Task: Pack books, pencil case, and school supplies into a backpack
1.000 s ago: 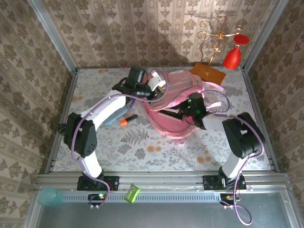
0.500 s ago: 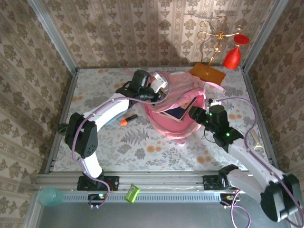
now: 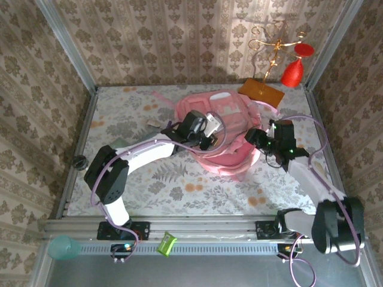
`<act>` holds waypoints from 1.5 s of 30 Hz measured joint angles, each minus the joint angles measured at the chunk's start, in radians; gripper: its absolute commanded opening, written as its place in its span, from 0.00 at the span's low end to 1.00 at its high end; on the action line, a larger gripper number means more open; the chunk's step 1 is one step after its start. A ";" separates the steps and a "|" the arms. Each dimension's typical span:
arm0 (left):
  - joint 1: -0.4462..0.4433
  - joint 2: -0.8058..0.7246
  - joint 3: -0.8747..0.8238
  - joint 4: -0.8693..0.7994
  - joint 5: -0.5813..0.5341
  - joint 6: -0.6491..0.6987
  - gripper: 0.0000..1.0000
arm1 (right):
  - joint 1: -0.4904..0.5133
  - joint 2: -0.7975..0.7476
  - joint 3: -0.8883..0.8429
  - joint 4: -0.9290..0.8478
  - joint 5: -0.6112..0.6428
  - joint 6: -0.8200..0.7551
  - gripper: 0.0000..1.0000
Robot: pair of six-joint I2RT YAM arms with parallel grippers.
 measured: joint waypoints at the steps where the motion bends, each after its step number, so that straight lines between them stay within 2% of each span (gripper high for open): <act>1: -0.014 0.000 -0.004 0.001 -0.024 -0.009 0.00 | -0.004 0.041 0.027 0.003 -0.010 -0.006 0.55; 8: -0.071 0.014 0.005 0.018 -0.118 -0.085 0.00 | -0.010 0.281 0.216 0.004 -0.024 -0.093 0.50; 14: -0.075 0.183 0.180 -0.027 -0.124 -0.098 0.00 | -0.026 0.446 0.396 -0.061 0.049 -0.175 0.51; 17: -0.076 0.255 0.265 -0.026 -0.123 -0.109 0.00 | -0.035 0.472 0.480 -0.101 0.097 -0.216 0.53; 20: -0.077 0.305 0.328 -0.023 -0.119 -0.120 0.19 | -0.039 0.444 0.510 -0.119 0.156 -0.251 0.55; 22: -0.076 0.319 0.349 -0.010 -0.100 -0.121 0.36 | -0.039 0.390 0.493 -0.139 0.201 -0.272 0.56; 24: -0.076 0.318 0.355 0.010 -0.070 -0.117 0.48 | -0.039 0.302 0.442 -0.146 0.233 -0.284 0.56; 27: -0.074 0.288 0.331 0.047 -0.027 -0.107 0.73 | -0.029 0.131 0.322 -0.148 0.265 -0.287 0.56; 28: -0.071 0.262 0.303 0.057 -0.014 -0.105 0.79 | -0.018 0.080 0.286 -0.150 0.276 -0.288 0.56; 31: -0.051 0.117 0.156 0.081 0.015 -0.116 0.86 | 0.069 -0.048 0.196 -0.160 0.304 -0.302 0.56; 33: -0.014 -0.016 0.038 0.103 0.009 -0.140 0.90 | 0.167 -0.092 0.155 -0.158 0.306 -0.314 0.56; 37: 0.125 -0.204 -0.135 0.124 -0.023 -0.258 0.90 | 0.375 -0.086 0.082 -0.115 0.294 -0.340 0.56; 39: 0.220 -0.227 -0.198 0.133 -0.021 -0.339 0.89 | 0.483 -0.037 0.043 -0.058 0.288 -0.347 0.56; 41: 0.286 -0.208 -0.240 0.135 -0.017 -0.406 0.89 | 0.548 0.032 0.024 -0.007 0.270 -0.351 0.56; 45: 0.321 -0.156 -0.310 0.129 0.000 -0.513 0.89 | 0.581 0.187 0.018 0.114 0.237 -0.332 0.55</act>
